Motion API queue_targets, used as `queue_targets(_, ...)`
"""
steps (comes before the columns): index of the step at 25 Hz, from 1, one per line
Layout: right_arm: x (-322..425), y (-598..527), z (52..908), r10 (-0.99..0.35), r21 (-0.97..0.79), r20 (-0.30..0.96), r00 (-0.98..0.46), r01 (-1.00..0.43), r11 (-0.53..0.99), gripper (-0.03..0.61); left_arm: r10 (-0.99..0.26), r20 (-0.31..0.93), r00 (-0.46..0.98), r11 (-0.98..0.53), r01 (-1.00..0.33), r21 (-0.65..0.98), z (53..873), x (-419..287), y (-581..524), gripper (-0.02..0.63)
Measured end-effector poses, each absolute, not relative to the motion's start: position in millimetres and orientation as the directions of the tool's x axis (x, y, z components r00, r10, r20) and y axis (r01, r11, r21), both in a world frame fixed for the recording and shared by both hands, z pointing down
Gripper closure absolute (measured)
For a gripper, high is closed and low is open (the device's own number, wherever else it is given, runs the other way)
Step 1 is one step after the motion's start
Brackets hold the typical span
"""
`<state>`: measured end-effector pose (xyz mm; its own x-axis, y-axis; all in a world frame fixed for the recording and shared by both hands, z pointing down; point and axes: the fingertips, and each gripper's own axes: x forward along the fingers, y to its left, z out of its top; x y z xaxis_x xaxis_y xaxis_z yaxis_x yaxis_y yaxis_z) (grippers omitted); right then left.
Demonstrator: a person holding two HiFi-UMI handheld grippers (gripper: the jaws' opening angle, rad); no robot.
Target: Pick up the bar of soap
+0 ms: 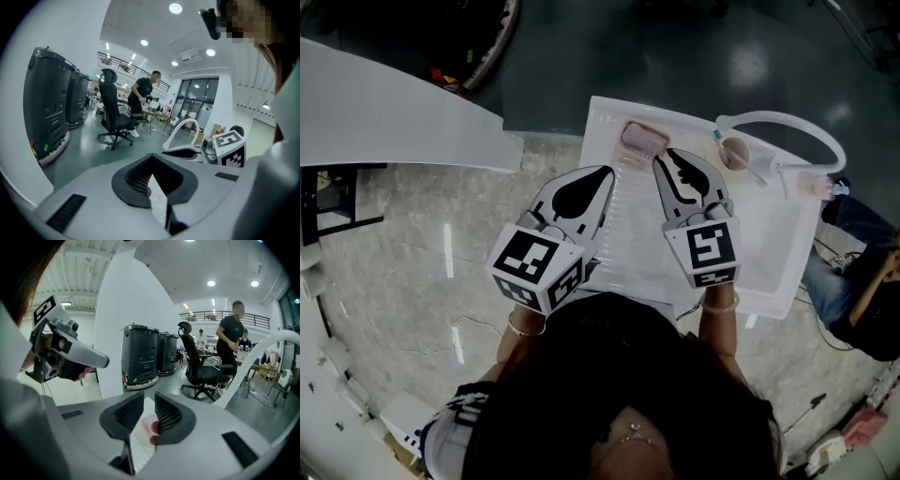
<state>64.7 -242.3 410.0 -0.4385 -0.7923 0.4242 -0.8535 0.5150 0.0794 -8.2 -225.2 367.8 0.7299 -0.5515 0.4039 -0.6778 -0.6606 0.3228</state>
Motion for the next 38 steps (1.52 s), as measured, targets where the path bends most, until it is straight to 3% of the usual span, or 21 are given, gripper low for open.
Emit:
queue_targets(16,59,-273,487,-0.677,0.147,0.610,-0.411,-0.781,0.606,0.474,-0.561,0.442,0.700,-0.619,-0.710,0.337,391,-27,-252,0.614)
queue_targets(38,55,-296,580,-0.446,0.089,0.812,-0.376,-0.676,0.731,0.390,-0.570,0.481,0.666,-0.578,-0.741,0.342,412,-39,-267,0.615)
